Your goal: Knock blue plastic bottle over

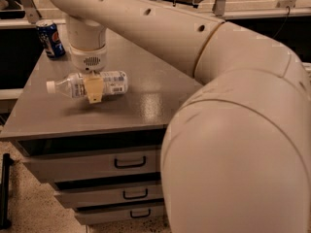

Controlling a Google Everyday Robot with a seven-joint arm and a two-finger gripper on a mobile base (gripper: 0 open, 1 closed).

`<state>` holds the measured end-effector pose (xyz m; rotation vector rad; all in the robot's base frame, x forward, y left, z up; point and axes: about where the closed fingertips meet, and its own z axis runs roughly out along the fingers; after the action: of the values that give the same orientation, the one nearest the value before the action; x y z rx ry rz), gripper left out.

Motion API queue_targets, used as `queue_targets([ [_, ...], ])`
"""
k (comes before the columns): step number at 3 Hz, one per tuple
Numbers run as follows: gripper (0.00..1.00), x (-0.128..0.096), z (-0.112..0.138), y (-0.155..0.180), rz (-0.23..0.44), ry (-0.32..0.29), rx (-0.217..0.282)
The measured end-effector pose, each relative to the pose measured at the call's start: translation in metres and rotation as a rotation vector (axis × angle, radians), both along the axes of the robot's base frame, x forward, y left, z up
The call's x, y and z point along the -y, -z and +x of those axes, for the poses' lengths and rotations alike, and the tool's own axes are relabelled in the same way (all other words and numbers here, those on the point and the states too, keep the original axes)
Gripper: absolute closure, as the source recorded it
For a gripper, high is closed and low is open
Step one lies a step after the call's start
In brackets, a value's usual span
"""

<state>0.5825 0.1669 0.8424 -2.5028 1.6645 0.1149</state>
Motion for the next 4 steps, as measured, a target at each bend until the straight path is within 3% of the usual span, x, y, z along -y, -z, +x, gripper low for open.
queue_targets([
  [2,0.13,-0.003,0.011,-0.009,0.024,0.039,-0.073],
  [3,0.0,-0.003,0.008,-0.018,0.048,0.041,-0.078],
  [4,0.0,0.001,0.006,-0.024,0.065,0.05,-0.078],
])
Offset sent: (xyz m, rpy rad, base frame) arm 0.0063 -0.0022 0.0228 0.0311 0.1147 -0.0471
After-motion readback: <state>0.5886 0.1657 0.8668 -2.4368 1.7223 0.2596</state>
